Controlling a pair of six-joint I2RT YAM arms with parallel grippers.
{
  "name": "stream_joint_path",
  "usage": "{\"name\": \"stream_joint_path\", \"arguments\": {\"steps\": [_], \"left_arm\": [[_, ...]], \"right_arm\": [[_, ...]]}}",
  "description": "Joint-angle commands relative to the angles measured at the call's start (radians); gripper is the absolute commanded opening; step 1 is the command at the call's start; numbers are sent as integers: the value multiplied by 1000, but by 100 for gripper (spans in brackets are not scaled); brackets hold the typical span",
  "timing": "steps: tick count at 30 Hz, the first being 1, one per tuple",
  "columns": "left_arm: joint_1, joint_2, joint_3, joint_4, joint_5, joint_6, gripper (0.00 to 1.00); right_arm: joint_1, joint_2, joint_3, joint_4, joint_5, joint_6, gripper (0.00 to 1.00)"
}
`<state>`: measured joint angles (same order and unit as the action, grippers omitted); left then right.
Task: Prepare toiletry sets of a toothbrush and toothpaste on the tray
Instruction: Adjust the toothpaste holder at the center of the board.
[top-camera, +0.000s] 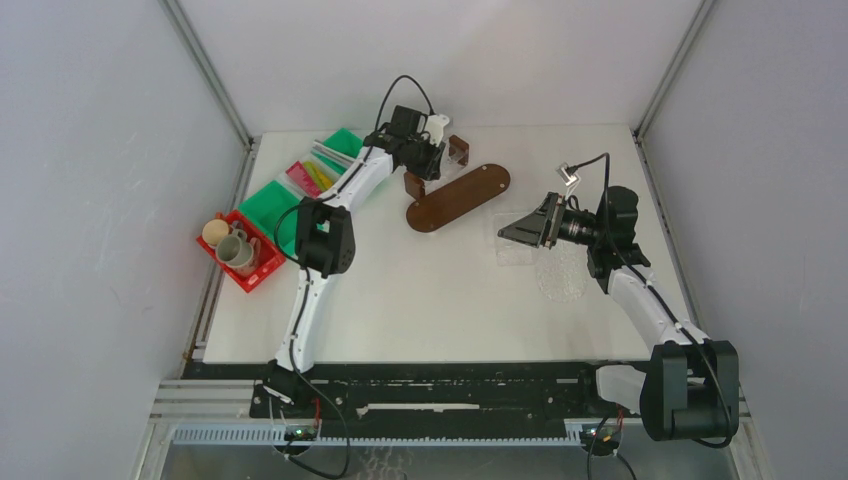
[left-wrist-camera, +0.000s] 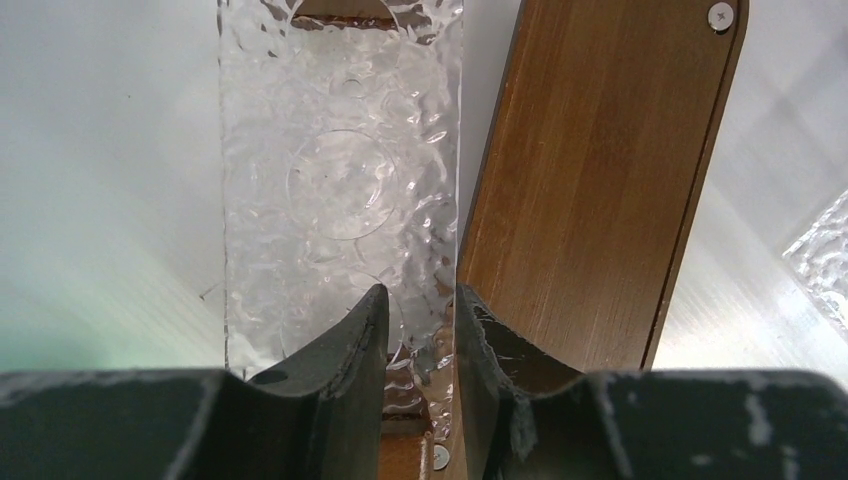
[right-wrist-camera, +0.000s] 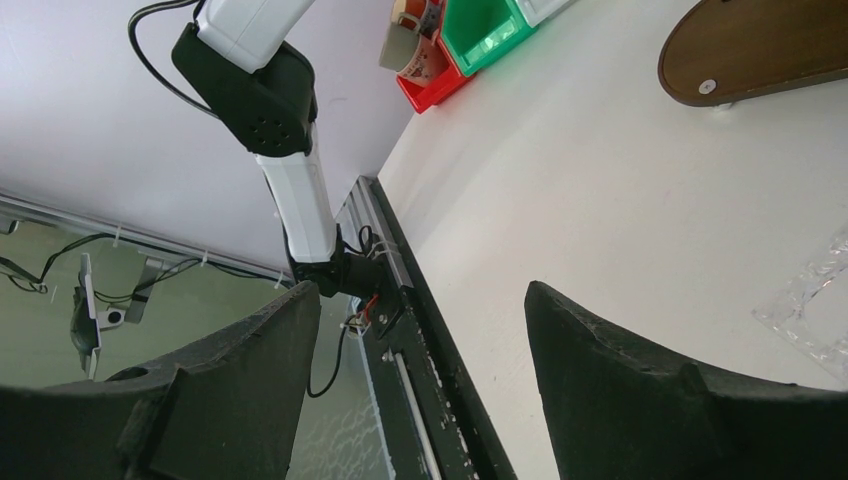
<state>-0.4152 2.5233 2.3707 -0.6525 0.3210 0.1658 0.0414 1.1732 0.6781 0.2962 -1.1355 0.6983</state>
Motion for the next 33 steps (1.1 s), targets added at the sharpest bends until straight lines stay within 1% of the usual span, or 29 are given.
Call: {"name": "stream_joint_path", "arguments": {"steps": [1, 7, 16, 25, 29, 33], "left_arm": [[-11, -26, 59, 16, -9, 68, 33], [-12, -62, 8, 1, -25, 154, 32], [-7, -86, -12, -28, -1, 222, 31], [4, -128, -70, -30, 20, 289, 29], [5, -143, -75, -13, 8, 271, 39], [4, -178, -96, 28, -2, 212, 49]], "right_arm": [[-1, 0, 45, 23, -9, -20, 83], [0, 0, 45, 23, -10, -20, 83], [1, -1, 46, 23, -10, -22, 83], [0, -4, 46, 24, -12, -22, 83], [0, -6, 45, 24, -12, -22, 83], [-1, -6, 46, 26, -14, -23, 83]]}}
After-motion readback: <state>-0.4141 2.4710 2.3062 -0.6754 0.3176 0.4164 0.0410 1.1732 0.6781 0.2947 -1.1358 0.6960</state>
